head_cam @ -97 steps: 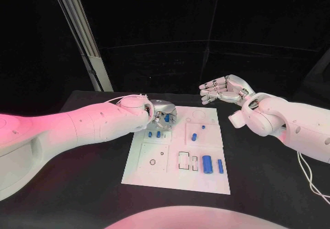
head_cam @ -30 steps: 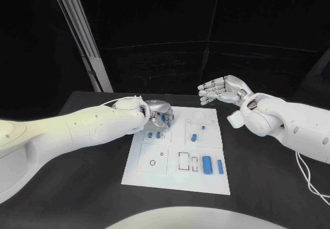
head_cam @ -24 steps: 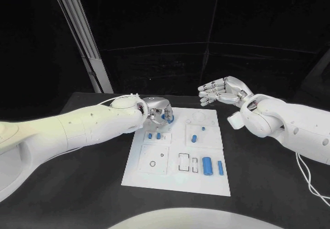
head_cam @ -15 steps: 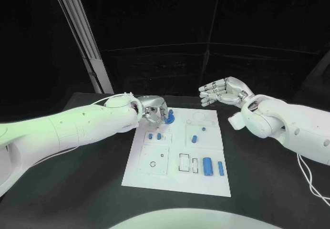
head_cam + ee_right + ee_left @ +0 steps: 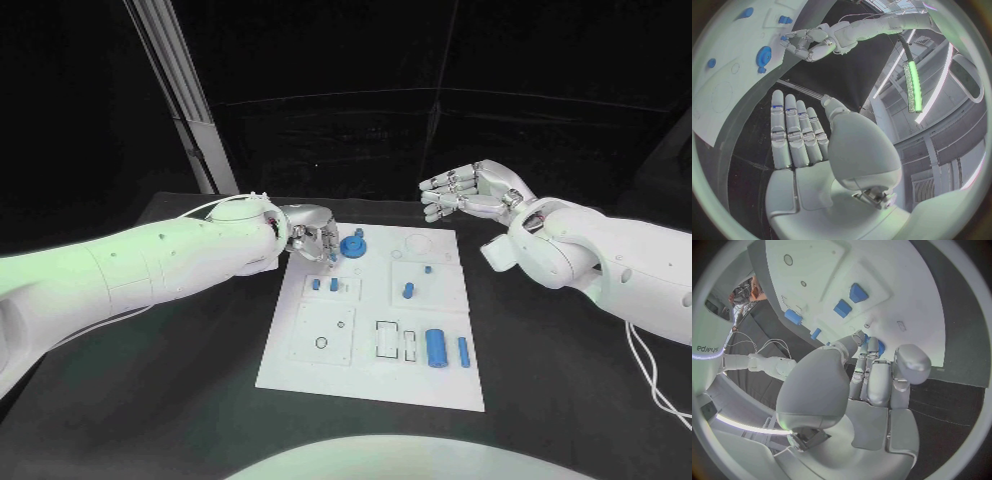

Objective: Assemble the parts on the task board

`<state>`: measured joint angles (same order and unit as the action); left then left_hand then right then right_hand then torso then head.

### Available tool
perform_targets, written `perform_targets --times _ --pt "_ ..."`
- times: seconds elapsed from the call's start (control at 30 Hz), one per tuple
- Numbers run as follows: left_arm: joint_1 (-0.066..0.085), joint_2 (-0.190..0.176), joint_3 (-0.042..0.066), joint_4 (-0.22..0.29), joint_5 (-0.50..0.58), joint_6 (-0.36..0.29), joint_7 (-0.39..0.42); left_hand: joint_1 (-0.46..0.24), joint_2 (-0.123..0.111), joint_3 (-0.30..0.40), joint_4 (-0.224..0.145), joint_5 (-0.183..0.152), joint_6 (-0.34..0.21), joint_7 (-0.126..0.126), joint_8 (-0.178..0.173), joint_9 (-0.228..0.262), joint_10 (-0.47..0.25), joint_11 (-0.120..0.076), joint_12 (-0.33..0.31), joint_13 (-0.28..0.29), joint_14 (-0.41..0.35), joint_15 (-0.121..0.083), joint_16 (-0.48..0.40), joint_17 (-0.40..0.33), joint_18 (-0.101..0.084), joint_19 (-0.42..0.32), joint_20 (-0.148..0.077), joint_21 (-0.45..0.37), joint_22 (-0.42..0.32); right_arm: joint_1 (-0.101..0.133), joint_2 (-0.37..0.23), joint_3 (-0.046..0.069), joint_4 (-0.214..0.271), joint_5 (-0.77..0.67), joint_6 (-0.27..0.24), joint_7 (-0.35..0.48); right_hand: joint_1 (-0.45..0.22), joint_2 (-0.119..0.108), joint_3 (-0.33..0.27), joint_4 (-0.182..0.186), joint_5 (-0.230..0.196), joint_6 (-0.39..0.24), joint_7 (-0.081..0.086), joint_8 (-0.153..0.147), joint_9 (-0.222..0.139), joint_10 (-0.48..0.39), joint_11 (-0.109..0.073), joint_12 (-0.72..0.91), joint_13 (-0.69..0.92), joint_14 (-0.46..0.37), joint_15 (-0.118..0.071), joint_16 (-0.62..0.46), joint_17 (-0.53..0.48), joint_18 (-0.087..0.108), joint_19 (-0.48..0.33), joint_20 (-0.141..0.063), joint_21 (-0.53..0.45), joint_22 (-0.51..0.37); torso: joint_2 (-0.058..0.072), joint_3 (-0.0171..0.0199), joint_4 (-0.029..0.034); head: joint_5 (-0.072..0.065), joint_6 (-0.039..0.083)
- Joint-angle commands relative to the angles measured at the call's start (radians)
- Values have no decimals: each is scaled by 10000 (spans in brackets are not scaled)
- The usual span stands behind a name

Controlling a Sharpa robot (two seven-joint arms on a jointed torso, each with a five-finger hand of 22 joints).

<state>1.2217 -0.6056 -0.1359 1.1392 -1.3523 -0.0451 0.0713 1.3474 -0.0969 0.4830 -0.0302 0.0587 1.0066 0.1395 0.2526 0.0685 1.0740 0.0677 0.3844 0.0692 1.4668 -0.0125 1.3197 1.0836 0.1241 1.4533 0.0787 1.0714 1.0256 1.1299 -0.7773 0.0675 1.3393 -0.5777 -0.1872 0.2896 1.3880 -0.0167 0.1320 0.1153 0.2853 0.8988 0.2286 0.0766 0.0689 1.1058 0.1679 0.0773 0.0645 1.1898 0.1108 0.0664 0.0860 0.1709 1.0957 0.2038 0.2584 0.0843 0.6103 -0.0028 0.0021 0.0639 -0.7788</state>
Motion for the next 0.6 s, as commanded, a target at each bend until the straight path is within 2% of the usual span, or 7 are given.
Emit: perform_targets --times 0.03,0.6 --pt "19 32 5 -74 83 543 -291 -90 19 -17 53 -39 80 -7 -58 -2 98 1 -66 -5 184 -69 -62 -17 -111 -8 -17 35 9 19 -5 6 13 3 45 85 -71 -21 -2 -21 3 -65 82 39 4 -97 -6 29 -12 -48 -3 4 -9 104 14 30 -54 -9 0 -2 -11 15 -9" --pt "-19 251 -14 -395 84 697 -307 -98 17 -21 52 -38 100 -15 -65 1 124 -7 -74 0 179 -73 -74 -48 -117 -4 -17 66 46 19 21 5 3 3 54 95 -71 -21 -2 -21 3 -65 82 39 4 -97 -6 29 -12 -48 -3 4 -9 104 14 30 -54 -9 10 -8 -17 33 -24"
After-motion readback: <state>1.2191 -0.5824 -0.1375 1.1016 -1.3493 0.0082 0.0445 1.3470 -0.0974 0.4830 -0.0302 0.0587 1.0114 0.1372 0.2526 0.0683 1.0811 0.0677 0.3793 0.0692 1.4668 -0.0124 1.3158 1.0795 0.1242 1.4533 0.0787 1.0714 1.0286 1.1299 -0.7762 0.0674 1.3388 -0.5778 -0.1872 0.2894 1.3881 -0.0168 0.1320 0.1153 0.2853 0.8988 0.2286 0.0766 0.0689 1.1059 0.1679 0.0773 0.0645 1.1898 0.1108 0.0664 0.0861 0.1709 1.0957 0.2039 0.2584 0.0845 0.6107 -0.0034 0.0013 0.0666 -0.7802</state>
